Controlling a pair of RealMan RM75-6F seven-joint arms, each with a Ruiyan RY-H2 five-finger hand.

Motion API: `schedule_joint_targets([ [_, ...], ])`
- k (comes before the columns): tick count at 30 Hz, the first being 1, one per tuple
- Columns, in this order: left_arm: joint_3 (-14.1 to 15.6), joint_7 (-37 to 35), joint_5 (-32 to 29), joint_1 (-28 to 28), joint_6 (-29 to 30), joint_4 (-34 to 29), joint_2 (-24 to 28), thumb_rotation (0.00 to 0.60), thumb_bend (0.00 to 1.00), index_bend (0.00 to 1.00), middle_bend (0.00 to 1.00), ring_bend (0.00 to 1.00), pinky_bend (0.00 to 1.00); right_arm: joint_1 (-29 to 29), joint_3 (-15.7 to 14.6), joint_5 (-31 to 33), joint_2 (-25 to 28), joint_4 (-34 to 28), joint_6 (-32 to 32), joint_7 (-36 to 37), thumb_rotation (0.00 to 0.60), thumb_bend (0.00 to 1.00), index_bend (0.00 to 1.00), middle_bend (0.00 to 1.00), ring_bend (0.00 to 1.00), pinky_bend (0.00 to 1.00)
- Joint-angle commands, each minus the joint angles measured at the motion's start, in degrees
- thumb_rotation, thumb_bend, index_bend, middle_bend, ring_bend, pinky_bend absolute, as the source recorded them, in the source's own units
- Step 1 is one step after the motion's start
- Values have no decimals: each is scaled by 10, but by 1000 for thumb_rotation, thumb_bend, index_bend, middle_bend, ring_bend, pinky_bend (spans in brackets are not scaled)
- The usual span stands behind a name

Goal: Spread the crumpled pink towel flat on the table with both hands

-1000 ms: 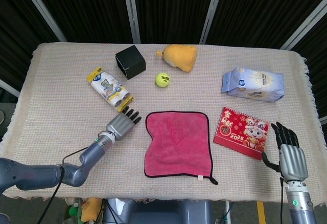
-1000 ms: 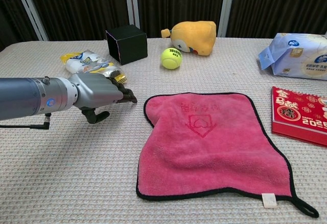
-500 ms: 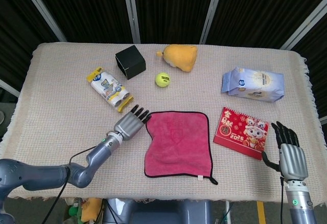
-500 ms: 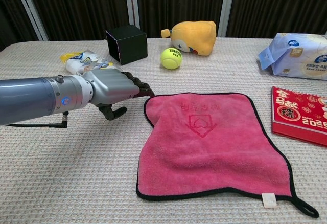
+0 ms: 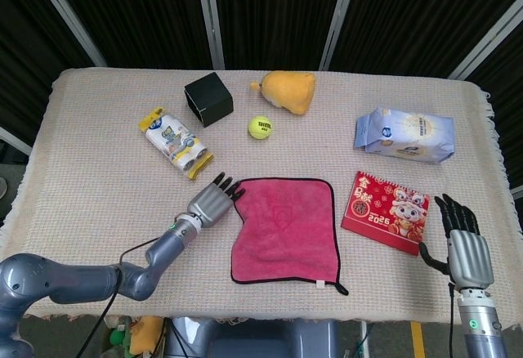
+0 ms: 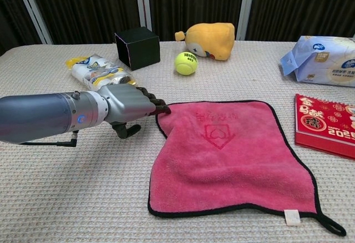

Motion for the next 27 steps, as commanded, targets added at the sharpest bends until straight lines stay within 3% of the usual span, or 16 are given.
schedule_joint_targets([
  [1, 3, 1, -3, 1, 0, 1, 2, 600, 618, 0, 0, 0, 0, -1, -1, -1, 0, 0, 1, 0, 600, 386, 0, 0, 0, 0],
  [27, 16, -6, -11, 13, 7, 1, 32, 600, 618, 0, 0, 0, 0, 0, -1, -2, -2, -1, 0, -7, 600, 386, 0, 0, 0, 0],
])
